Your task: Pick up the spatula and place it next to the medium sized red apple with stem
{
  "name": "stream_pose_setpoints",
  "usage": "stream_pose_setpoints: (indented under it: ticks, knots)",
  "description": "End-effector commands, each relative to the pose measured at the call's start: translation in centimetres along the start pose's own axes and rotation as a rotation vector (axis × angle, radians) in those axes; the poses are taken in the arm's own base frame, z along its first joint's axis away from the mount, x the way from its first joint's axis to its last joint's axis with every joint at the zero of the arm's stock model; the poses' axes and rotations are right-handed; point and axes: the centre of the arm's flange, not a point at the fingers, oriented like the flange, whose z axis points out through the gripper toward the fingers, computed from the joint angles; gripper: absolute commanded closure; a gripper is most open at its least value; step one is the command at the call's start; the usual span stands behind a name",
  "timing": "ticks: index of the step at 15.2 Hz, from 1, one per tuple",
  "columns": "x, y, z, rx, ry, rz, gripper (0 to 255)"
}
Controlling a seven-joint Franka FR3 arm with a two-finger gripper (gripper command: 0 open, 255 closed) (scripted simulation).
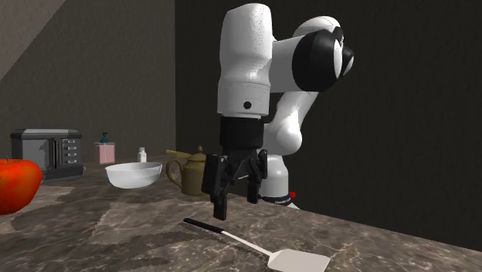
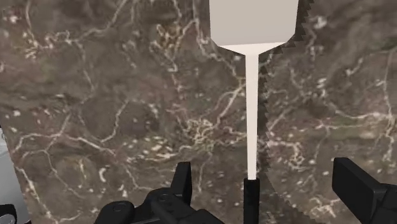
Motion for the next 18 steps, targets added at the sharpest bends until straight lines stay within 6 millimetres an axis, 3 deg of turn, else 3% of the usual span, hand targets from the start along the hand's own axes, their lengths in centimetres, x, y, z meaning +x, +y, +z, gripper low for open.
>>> stream_pose_setpoints:
  ticks: [1, 6, 14, 15, 18]
  knots:
    - [-0.3, -0.2, 1.0, 0.000, 0.000, 0.017, 0]
    - [-0.3, -0.2, 4.0, 0.000, 0.000, 0.017, 0]
    - [-0.3, -0.2, 4.0, 0.000, 0.000, 0.017, 0]
    - [-0.3, -0.2, 4.0, 0.000, 0.000, 0.017, 255]
    - [-0.3, -0.2, 4.0, 0.000, 0.000, 0.017, 255]
